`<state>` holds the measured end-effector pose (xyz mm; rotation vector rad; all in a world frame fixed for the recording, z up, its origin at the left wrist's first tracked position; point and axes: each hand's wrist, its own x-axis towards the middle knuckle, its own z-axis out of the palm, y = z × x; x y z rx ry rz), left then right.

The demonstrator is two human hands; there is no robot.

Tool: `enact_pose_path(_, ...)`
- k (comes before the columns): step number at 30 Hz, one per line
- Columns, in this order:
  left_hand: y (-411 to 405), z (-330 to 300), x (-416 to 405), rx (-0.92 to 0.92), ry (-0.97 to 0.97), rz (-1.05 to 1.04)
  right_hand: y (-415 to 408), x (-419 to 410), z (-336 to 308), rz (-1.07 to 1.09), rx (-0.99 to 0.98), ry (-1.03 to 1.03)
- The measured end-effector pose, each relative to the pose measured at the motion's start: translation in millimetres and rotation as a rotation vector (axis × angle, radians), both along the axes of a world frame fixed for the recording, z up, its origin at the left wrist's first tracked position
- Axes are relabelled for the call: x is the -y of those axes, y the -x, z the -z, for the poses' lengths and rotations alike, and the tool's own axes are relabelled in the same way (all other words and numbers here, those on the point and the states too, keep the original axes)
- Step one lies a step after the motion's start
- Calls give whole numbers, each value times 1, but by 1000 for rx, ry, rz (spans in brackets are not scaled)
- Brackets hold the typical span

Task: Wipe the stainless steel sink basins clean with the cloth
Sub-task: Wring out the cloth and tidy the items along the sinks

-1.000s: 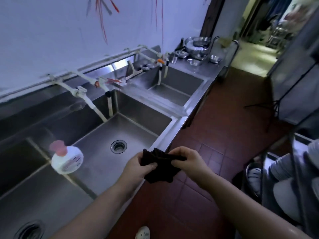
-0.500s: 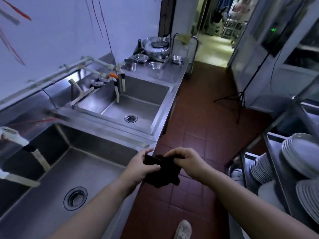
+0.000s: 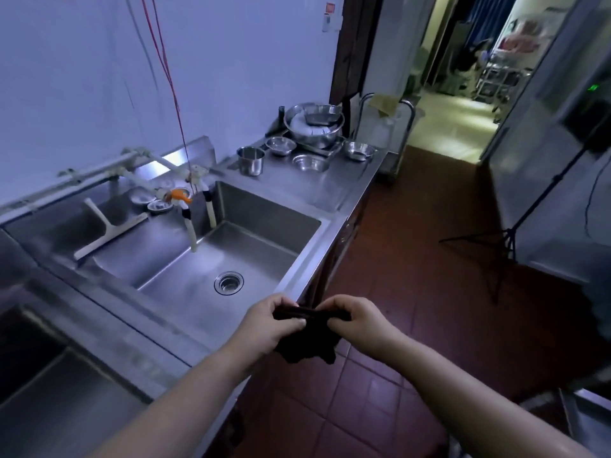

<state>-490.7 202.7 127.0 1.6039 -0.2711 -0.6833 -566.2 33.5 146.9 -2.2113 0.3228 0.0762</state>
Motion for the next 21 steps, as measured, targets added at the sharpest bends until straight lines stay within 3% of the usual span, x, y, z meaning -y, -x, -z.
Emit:
enact_pose_path(9,-103,8,97,18,76,-161,-139,81,9,-293,97,448)
enact_pose_path(13,-170,19,122,69,56,-190,-206,114,4,-262,96,419)
enact_pose_path(17,-228,26,141,14,41,-12,-273,143,-15,-286,97,353)
enact_pose_path(21,-280,37,161,6,32,-114,-328,166,-25,-297,62,366)
